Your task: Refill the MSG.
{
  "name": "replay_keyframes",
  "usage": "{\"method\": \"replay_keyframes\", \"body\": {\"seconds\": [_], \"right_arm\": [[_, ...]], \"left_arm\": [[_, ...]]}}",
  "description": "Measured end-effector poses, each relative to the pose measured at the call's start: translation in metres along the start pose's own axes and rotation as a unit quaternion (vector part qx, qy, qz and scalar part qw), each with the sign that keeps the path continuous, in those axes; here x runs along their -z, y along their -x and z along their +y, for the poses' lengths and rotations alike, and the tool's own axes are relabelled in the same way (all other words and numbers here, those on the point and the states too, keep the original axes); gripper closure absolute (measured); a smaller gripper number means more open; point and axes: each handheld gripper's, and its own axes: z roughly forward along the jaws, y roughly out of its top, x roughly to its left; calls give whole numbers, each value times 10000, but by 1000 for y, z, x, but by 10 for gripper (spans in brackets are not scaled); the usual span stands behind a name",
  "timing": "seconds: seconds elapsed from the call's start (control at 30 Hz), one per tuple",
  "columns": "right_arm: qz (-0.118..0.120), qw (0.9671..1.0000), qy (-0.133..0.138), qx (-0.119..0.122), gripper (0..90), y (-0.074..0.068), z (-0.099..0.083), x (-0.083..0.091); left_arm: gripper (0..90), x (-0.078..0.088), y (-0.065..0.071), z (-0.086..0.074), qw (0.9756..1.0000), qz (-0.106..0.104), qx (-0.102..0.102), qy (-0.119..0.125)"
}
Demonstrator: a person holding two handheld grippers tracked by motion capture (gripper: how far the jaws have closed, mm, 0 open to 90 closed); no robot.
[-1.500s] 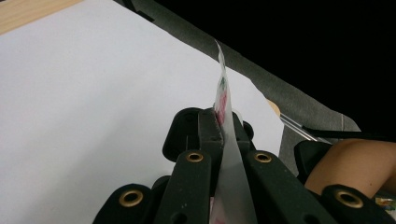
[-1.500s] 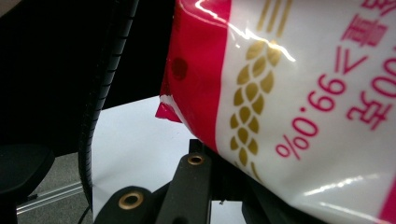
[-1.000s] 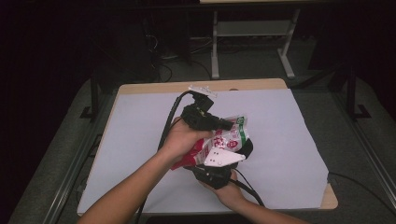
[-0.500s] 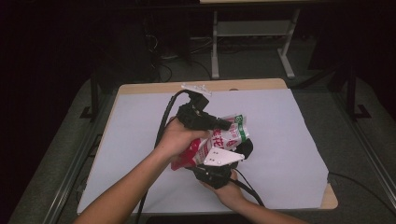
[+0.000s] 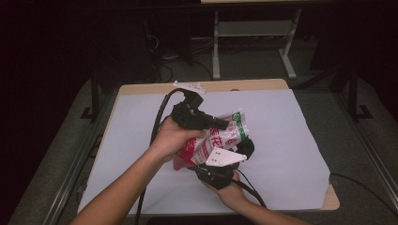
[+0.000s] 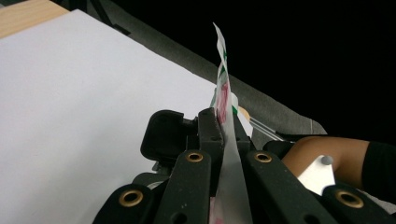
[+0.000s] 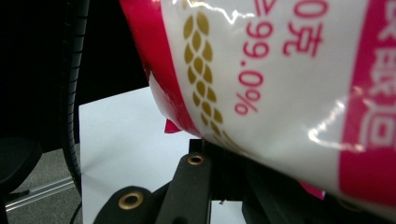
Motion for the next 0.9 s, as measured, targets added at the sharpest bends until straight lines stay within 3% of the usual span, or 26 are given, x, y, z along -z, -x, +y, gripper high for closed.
{"method": "replay_keyframes", "body": {"seconds": [0.37, 0.7, 0.9], "right_arm": [[-93, 9999, -51, -17, 900, 2, 1, 2], [-132, 9999, -97, -47, 900, 5, 1, 5], [-238, 9987, -403, -217, 900, 13, 2, 6]], "left_arm": [[898, 18, -2, -6, 9995, -113, 26, 290], [899, 25, -2, -10, 9992, -103, -36, 395], [899, 30, -10, -18, 9983, -152, -12, 555]]}}
